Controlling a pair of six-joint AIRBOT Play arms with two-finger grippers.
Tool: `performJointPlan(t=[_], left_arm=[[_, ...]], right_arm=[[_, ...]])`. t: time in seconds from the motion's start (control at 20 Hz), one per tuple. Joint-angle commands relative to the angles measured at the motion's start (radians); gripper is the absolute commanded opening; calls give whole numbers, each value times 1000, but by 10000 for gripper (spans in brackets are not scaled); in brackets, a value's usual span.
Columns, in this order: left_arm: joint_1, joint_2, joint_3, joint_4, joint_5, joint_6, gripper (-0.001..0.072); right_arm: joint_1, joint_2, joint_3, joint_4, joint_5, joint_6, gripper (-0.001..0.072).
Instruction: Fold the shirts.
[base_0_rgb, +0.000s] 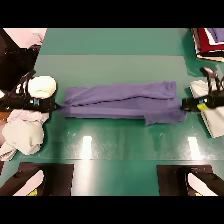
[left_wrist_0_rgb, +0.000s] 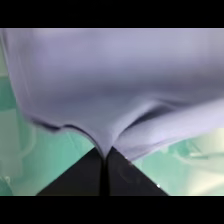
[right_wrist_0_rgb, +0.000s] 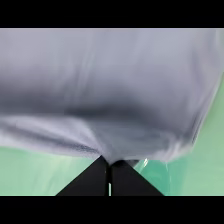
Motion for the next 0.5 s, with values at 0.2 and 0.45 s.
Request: performJointPlan(t=[0.2,0.45], left_arm=[[-17,-390,244,-14,121,34,23],[-55,-518,343,-14,251,59,24]], right_arm=[[3,-402,368,-1,-85,-6,17],[3,-595,570,-1,-85,-6,20]])
